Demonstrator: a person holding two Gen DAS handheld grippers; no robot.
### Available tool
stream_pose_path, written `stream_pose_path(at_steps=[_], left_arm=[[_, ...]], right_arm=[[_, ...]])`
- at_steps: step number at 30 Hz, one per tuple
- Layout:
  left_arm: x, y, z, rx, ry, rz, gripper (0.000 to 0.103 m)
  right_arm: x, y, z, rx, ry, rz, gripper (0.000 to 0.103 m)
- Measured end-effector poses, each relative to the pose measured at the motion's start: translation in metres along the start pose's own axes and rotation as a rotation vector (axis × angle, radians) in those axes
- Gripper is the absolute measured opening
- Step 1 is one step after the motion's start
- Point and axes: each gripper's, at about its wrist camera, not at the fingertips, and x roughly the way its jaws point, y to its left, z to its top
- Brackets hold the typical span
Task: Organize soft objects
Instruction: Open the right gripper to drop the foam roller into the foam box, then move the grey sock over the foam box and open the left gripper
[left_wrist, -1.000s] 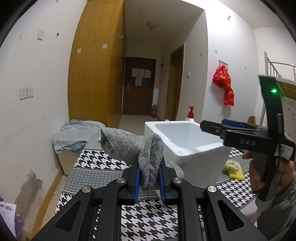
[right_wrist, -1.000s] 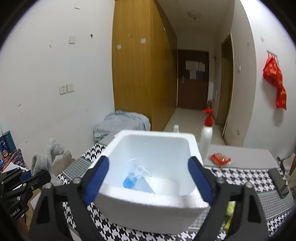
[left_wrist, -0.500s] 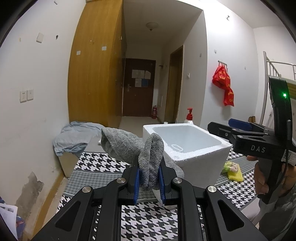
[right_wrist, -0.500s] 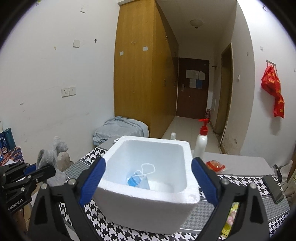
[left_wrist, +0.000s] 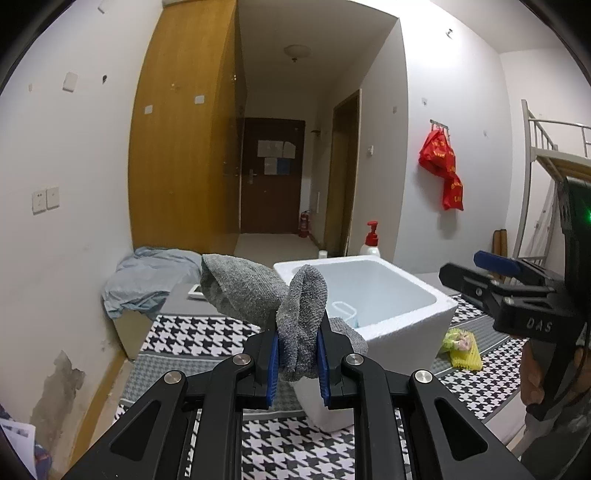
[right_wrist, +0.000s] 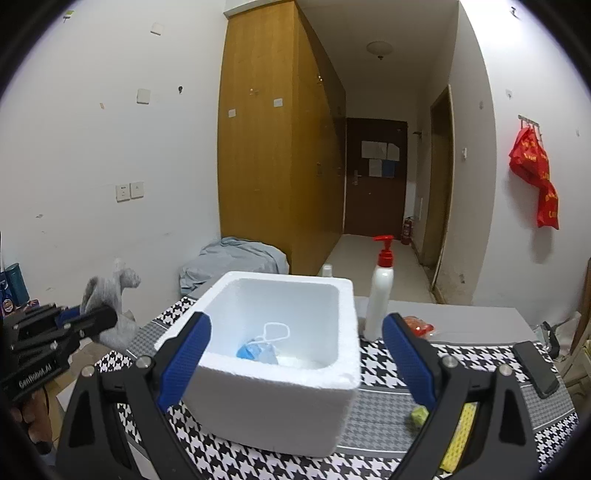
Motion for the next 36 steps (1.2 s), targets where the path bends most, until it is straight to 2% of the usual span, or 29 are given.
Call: stream_pose_path(at_steps=[18,36], left_arm=[[0.019,-0.023,0.023,0.044,0.003,-0.047,0.018],[0.047,-0.053,0.044,0.067,0.018,-0.121,0.018]], right_arm=[[-0.015,-0.024,-0.008,0.031,-0.009,-0.05,0.096],[-0.035,-0.063,-0.021,0.089,-0.018,-0.141,0.096]])
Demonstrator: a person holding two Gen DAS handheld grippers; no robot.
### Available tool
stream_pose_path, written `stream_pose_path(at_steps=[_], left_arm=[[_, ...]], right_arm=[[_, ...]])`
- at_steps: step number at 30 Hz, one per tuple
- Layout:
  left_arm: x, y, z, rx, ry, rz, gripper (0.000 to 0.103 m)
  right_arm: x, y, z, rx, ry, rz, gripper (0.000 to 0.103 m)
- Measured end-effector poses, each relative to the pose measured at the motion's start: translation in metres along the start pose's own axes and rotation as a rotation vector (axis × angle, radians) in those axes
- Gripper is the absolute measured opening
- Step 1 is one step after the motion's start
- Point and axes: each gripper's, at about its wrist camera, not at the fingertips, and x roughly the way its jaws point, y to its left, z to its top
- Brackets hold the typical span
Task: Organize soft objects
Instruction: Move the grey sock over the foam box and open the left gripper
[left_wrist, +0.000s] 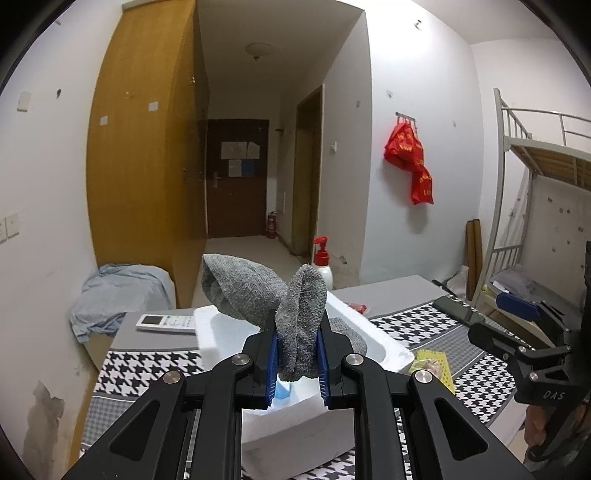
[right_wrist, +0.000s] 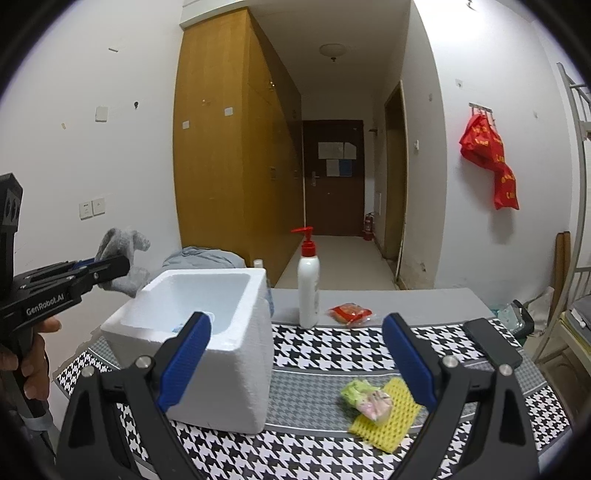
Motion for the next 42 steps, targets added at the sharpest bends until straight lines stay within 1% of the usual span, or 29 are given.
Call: stream_pose_path(at_steps=[6,18,21,22,23,24,26,27,28,30,32,36,42], left_arm=[[0.011,-0.006,0.001,0.009,0.015,-0.015,0.018],[0.033,-0.01,0.001,0.019,0.057,-0.011,0.018],[0.038,-0.008,0.001,0.014,0.064,-0.01,0.021],[0.04,-0.007,0.001,0.015,0.067,-0.012,0.024],[0.042,-0.007,0.001,0.014,0.069,-0.01,0.032],[0.043,-0.007,0.001,0.013,0.07,-0.007,0.036],[0.045,-0.007,0.001,0.018,0.064,0.005,0.056],[0.045,-0.007,0.001,0.017,0.059,0.009,0.061],[0.045,-0.007,0.001,0.014,0.053,0.015,0.068],[0.044,-0.007,0.002,0.013,0.045,0.022,0.076],[0.045,-0.008,0.002,0.019,0.045,0.032,0.097],[0.042,-0.011,0.002,0.027,0.029,0.053,0.102],[0.034,-0.012,0.003,0.012,0.016,0.051,0.102]], right_arm=[[-0.004,-0.009,-0.006,0.013,0.006,-0.029,0.096],[-0.009,-0.028,-0.016,0.042,0.015,-0.069,0.096],[-0.009,-0.03,-0.017,0.044,0.017,-0.072,0.096],[-0.009,-0.031,-0.018,0.045,0.017,-0.074,0.096],[-0.01,-0.031,-0.019,0.048,0.019,-0.075,0.096],[-0.01,-0.033,-0.021,0.054,0.022,-0.078,0.096],[-0.01,-0.035,-0.022,0.06,0.025,-0.082,0.096],[-0.009,-0.037,-0.023,0.063,0.028,-0.086,0.096],[-0.009,-0.038,-0.023,0.066,0.03,-0.089,0.096],[-0.009,-0.04,-0.024,0.068,0.032,-0.091,0.096],[-0.01,-0.041,-0.025,0.068,0.03,-0.093,0.096],[-0.01,-0.044,-0.026,0.071,0.028,-0.094,0.096],[-0.014,-0.045,-0.027,0.075,0.024,-0.099,0.096]])
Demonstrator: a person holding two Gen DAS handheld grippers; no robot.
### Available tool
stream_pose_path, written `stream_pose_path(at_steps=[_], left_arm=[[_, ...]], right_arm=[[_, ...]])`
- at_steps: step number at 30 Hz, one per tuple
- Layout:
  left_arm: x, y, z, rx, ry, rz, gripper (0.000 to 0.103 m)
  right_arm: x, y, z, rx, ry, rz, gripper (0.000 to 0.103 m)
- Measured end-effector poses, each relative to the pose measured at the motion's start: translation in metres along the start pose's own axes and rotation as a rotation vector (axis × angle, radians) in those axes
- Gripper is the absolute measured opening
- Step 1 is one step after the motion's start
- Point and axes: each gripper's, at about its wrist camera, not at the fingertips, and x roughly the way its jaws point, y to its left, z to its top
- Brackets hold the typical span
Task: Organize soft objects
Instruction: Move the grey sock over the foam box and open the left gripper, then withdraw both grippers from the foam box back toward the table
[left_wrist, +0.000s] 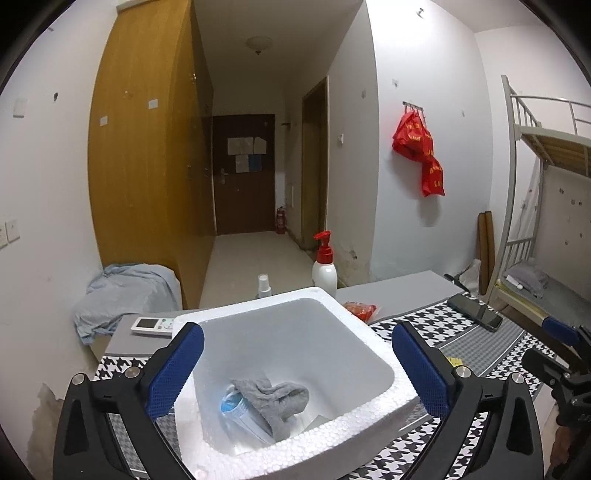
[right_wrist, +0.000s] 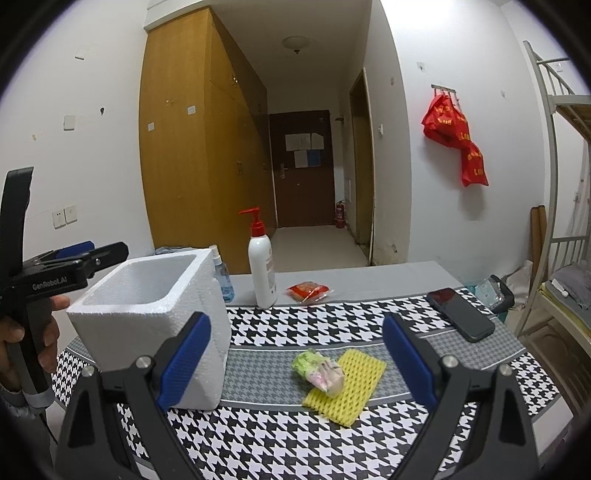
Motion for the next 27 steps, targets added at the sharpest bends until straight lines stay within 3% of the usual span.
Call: stream_pose_path(at_steps=[27], left_arm=[[-0.079,-0.021,-0.005,0.02,-0.077,-0.028,0.102]], right_arm=[[-0.064,0.007,-0.003,-0.006,-0.067,-0.008,0.096]])
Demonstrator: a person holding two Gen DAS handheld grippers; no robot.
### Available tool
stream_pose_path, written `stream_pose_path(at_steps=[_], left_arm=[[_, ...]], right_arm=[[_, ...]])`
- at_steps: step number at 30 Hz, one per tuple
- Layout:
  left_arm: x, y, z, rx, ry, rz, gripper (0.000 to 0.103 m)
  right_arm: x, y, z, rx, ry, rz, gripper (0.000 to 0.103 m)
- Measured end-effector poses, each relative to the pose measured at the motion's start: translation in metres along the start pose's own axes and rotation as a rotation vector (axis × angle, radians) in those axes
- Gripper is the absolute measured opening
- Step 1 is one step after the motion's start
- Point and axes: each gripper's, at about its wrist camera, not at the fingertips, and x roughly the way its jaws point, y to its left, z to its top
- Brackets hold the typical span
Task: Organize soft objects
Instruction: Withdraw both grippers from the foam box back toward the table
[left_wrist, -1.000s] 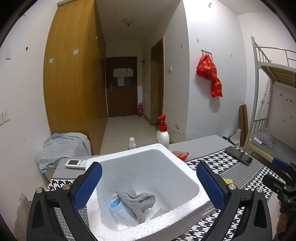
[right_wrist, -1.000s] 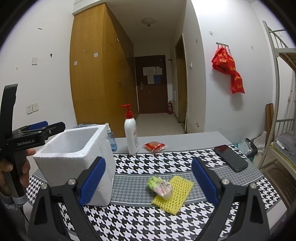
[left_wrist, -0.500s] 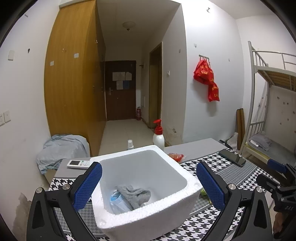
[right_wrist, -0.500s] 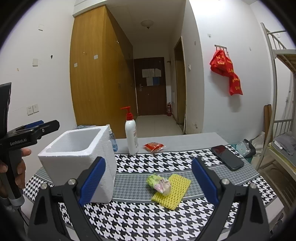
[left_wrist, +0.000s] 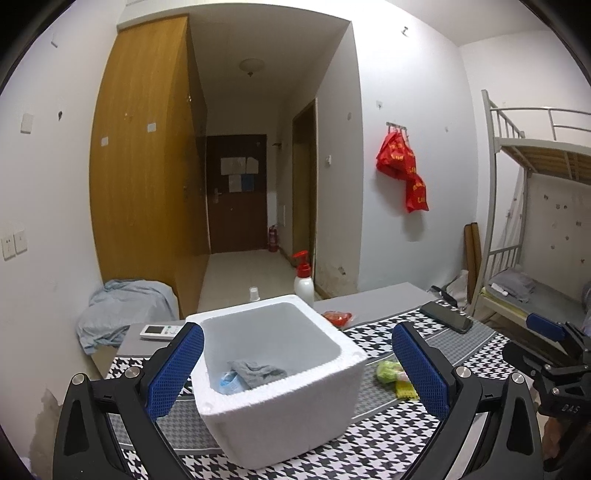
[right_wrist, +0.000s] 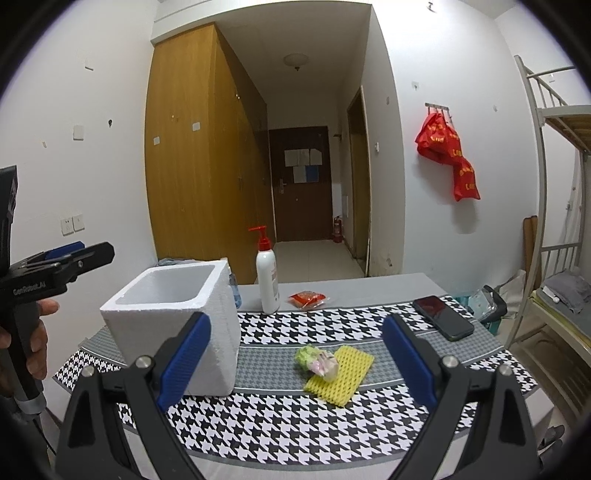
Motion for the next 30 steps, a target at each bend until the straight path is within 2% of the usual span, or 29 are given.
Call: stream_pose_path(at_steps=[20,30], left_arm=[[-0.041,-0.026,-0.009,0.023,-0.055,-0.045,0.102],[-0.048,-0.04,-0.023,0.023,-0.052,-0.091,0.102]], right_arm=[[-0.042,-0.004,-0.005,-0.012,-0.048,-0.01,0.096],[-0.053,-0.003,-0.012,-0.028,-0.062,-0.018,0.096]])
